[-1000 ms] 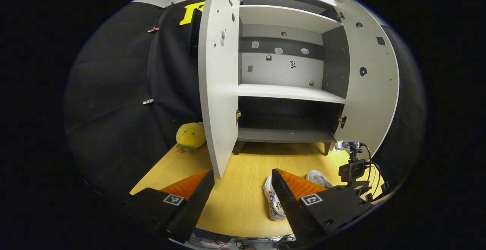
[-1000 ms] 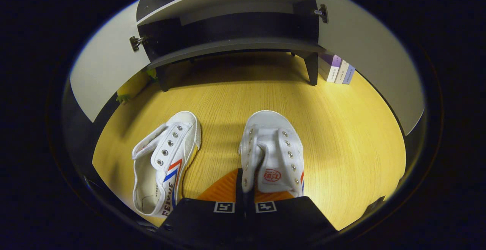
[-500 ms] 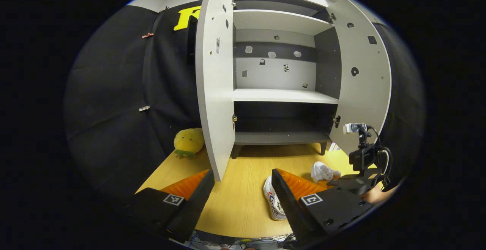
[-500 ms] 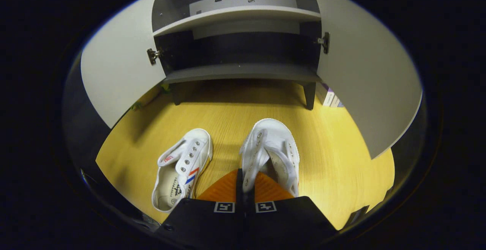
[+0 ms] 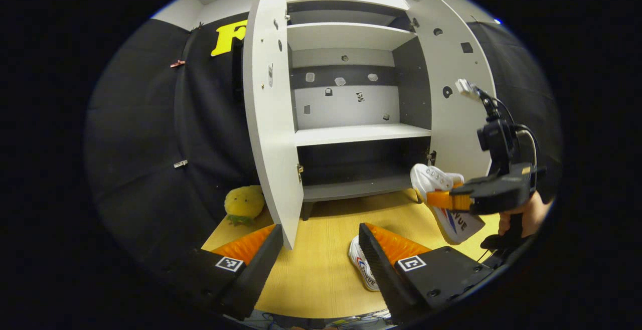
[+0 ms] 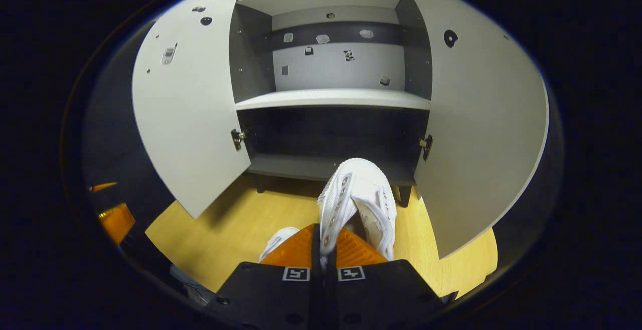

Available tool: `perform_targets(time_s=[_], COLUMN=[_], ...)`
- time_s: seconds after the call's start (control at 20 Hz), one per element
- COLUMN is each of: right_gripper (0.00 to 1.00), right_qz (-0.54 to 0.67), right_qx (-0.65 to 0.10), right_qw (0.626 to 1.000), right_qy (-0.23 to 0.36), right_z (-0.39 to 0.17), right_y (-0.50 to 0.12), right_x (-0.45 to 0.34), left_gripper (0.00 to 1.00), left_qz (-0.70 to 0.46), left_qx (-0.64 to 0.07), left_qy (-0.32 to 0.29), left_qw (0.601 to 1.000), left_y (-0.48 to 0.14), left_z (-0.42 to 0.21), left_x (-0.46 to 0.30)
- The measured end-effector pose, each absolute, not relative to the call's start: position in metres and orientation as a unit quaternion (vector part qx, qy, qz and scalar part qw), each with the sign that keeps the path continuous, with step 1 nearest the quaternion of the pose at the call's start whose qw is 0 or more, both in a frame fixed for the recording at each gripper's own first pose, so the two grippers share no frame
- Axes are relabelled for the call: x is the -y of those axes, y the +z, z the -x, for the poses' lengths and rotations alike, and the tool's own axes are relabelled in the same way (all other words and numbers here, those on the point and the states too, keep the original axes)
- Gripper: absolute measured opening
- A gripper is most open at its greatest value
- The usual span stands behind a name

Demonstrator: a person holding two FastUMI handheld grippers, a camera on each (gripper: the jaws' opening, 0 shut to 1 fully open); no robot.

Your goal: Grab one shoe with the right hand and put it into the shoe cabinet, grab the other shoe with the left hand and put it into the shoe cabinet; then close the right door with the right hand and the left door with the left hand.

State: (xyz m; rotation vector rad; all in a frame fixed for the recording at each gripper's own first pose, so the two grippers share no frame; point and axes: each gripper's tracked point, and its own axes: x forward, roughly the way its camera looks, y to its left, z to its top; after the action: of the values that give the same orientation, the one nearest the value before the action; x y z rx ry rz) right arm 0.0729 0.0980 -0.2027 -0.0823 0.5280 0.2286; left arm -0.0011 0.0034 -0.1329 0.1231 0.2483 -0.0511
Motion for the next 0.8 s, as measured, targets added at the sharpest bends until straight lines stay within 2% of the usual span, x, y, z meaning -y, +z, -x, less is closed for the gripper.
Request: perform_targets(time_s=[0.4,0.8], right_gripper=[0.05,0.05], right_qz=[0.019,0.043], right_qx=[-0.198,-0.112], right_qw=[0.972,0.987], right_qy=[0.123,0.109], right_z=[-0.137,-0.236], right_y=[-0.114,-0.033], right_x=[-0.131,-0.144], left_gripper=[0.95,0.95], left_qz=[-0.038,-0.039], left_qx=[-0.116,-0.11], left_qy=[-0.025,0.001], left_qw=[0.992,0.993], left_y=[-0.127,-0.119], left_z=[0.0,-0.002], left_x=[-0.006,-0.025])
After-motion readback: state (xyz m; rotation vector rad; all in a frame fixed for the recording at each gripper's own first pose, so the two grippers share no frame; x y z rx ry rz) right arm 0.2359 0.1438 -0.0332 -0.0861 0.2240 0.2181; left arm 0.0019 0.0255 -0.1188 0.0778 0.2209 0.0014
